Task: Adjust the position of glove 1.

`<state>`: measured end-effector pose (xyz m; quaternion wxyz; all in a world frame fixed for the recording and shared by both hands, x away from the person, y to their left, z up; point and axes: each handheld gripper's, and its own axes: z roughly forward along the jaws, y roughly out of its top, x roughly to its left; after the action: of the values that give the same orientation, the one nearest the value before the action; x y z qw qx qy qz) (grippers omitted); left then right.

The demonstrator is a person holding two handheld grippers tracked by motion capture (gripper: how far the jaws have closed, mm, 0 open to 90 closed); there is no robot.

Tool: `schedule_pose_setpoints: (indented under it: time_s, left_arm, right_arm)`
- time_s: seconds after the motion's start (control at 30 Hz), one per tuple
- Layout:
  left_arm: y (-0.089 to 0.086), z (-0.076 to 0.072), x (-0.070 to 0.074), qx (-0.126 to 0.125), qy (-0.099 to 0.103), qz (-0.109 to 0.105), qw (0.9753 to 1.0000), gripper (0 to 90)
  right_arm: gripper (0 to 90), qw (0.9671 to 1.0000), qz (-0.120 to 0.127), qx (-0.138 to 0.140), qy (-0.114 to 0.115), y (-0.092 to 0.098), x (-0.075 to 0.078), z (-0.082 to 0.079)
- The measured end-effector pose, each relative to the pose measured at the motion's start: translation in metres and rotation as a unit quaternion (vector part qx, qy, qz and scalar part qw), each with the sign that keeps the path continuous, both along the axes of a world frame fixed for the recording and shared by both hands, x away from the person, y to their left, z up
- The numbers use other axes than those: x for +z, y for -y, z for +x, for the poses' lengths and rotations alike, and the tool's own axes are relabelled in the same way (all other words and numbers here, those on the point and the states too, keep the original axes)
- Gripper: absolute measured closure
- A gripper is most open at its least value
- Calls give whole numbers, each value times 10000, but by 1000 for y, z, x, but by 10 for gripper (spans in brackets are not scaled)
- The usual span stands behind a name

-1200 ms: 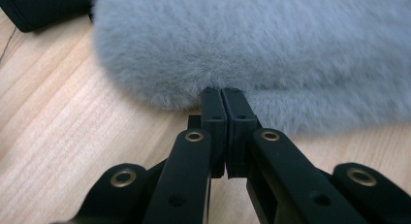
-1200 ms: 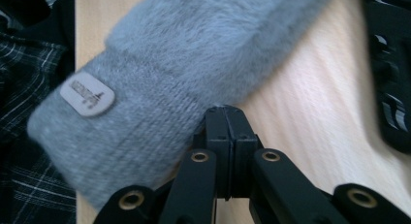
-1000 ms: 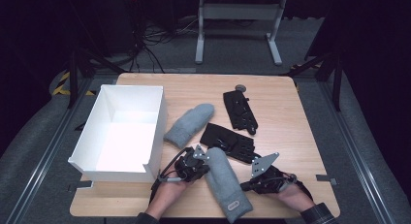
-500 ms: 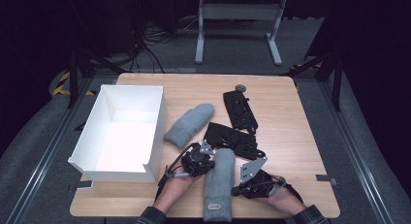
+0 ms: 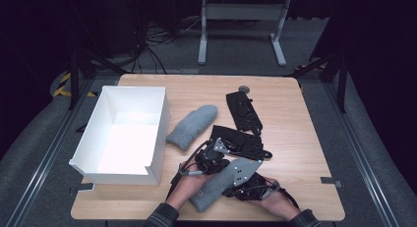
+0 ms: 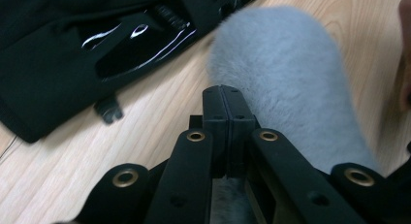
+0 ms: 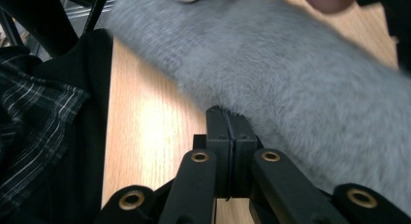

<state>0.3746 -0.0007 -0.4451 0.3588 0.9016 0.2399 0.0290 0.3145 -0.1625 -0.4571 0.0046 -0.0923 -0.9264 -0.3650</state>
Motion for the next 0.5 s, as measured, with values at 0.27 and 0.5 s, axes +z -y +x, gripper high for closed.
schedule_pose_setpoints:
  time_s: [0.27,0.5]
  left_arm:
    - [-3,0,6,-18,62,-42,10000,870]
    - [-28,-13,17,-41,87,-158,9998,689]
  right_arm:
    - [857,10000,42,-43,2,4,1,0]
    - [622,9986,204,-492,7,42,14,0]
